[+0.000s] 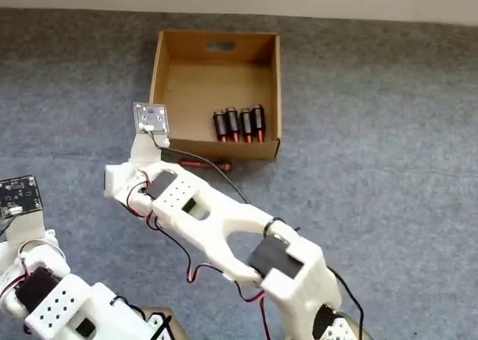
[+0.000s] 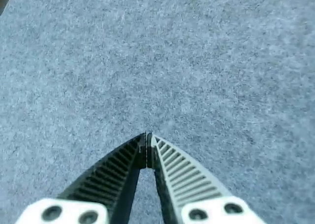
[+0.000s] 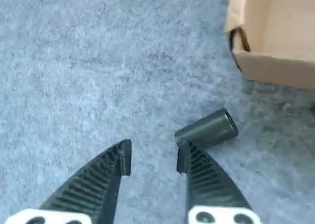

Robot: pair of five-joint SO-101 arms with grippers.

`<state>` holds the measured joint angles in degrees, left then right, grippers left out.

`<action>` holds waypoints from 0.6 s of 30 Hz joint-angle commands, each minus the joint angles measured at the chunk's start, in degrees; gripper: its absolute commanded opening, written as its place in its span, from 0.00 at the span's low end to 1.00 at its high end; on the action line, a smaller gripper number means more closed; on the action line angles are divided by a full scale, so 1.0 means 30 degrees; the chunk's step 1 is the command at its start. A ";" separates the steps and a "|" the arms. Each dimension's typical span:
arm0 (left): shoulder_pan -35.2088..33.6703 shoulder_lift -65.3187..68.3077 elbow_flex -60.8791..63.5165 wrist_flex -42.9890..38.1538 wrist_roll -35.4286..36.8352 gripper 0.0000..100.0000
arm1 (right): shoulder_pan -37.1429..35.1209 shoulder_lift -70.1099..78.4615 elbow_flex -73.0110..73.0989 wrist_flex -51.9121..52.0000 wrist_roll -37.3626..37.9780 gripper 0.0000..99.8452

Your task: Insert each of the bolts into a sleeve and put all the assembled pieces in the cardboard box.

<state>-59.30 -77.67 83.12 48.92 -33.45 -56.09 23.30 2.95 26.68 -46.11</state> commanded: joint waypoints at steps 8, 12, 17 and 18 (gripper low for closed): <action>-0.0073 -0.0278 -0.0132 -0.0352 0.0000 0.03 | 0.0659 0.3912 -0.5114 -0.0249 0.1846 0.16; -0.0044 -0.0278 -0.0132 -0.0352 0.0000 0.03 | 0.1363 0.4498 -0.5465 0.1011 0.1846 0.16; 0.0396 -0.0278 -0.0103 -0.0352 0.0029 0.03 | 0.1597 0.3590 -0.5905 0.4117 0.1846 0.15; 0.0542 -0.0278 -0.0103 -0.0352 0.0029 0.03 | 0.1597 0.3326 -0.5905 0.4733 0.1846 0.15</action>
<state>-59.30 -77.67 83.12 48.92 -33.45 -52.40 36.66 -13.23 36.18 -41.19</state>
